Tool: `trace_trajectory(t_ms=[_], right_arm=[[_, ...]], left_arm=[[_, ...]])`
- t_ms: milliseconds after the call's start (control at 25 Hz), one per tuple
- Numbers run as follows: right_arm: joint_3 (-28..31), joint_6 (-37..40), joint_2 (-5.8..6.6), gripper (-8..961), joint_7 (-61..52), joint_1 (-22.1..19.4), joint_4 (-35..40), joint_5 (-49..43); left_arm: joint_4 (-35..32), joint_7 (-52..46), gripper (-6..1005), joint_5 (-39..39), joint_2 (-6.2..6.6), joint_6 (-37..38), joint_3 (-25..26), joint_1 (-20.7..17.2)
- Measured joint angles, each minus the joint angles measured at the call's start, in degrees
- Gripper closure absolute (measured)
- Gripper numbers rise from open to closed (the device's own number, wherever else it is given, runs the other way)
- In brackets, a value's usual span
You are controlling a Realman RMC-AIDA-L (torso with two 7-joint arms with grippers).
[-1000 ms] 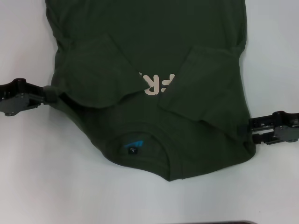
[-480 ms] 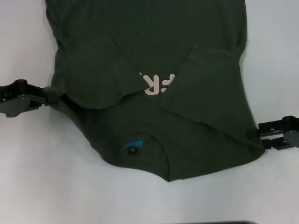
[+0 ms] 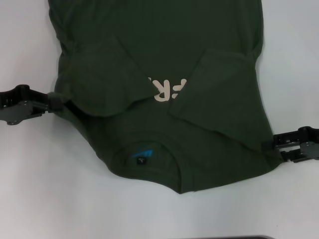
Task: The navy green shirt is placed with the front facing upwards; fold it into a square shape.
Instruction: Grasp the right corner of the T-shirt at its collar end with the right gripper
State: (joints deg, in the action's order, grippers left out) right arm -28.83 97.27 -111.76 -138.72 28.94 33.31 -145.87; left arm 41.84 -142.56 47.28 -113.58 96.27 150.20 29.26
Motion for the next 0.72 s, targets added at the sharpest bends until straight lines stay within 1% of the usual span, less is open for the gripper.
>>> trace_trajectory(t_ms=[360,640,720], right_arm=[[0.29,-0.24,-0.85,152,0.54,0.51,0.00,0.38],[0.44,-0.28,-1.02,151,0.87,0.60,0.00,1.01],[0.28,-0.32,-1.05,180,0.89,0.59,0.01,1.05]], left_arm=[[0.05,0.00,963,0.00,0.02,0.32,0.00,-0.21],[0.08,0.00,963,0.00,0.03,0.42,0.00,-0.13],[0.08,0.00,963,0.00,0.02,0.42,0.00,-0.05]])
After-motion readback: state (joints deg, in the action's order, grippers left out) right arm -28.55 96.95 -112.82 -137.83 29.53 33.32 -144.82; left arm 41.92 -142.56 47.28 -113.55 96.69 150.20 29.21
